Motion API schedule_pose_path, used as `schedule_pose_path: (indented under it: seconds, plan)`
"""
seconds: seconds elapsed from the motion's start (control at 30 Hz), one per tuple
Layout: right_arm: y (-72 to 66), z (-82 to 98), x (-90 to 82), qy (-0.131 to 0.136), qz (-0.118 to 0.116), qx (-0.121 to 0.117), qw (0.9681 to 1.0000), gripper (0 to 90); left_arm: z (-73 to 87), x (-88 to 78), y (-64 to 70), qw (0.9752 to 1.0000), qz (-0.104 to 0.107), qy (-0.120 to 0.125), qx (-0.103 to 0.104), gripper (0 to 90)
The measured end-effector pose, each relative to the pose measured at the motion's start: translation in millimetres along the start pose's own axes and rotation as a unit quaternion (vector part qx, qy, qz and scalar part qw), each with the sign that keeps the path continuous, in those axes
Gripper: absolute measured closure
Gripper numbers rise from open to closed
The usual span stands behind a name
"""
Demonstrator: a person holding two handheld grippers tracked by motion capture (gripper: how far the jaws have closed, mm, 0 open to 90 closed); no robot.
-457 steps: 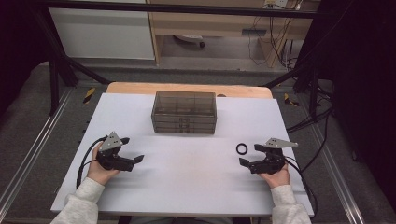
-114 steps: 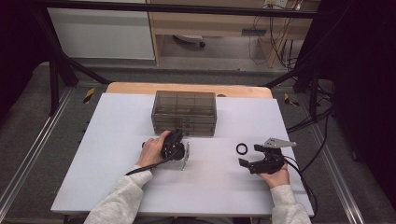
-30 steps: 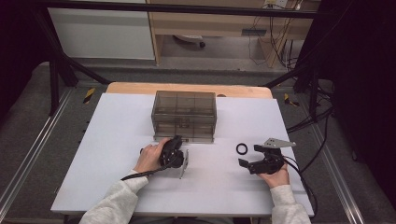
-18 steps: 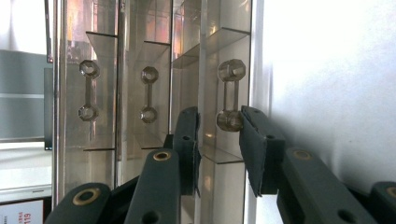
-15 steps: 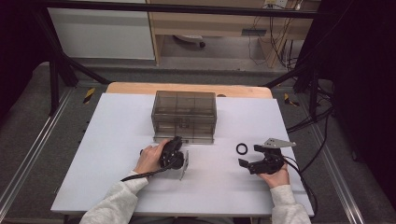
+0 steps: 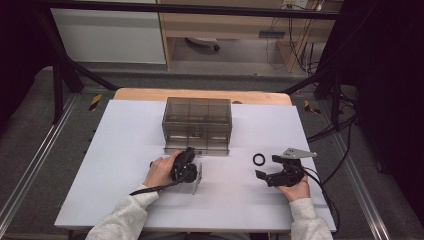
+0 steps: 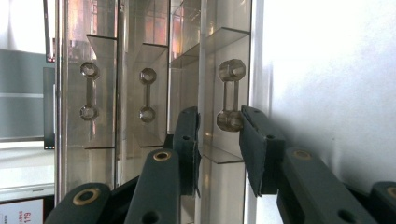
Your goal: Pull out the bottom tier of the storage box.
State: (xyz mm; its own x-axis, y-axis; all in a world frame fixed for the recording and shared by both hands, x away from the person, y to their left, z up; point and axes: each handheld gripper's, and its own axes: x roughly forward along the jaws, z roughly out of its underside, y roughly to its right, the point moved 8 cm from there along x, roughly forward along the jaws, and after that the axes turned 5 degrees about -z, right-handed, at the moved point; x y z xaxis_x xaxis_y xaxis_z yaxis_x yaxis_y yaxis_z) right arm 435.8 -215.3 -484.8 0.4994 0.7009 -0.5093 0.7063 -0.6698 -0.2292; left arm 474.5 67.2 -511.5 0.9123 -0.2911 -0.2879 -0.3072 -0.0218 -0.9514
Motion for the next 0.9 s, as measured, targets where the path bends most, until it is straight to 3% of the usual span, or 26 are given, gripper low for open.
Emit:
schedule_pose_path:
  seconds: [0.9]
  plan:
    - [0.0,-0.6,-0.5,0.002,0.000,0.000,1.0000,0.4,-2.1,-8.4,2.9,1.0000,0.000,-0.002,0.006,68.4]
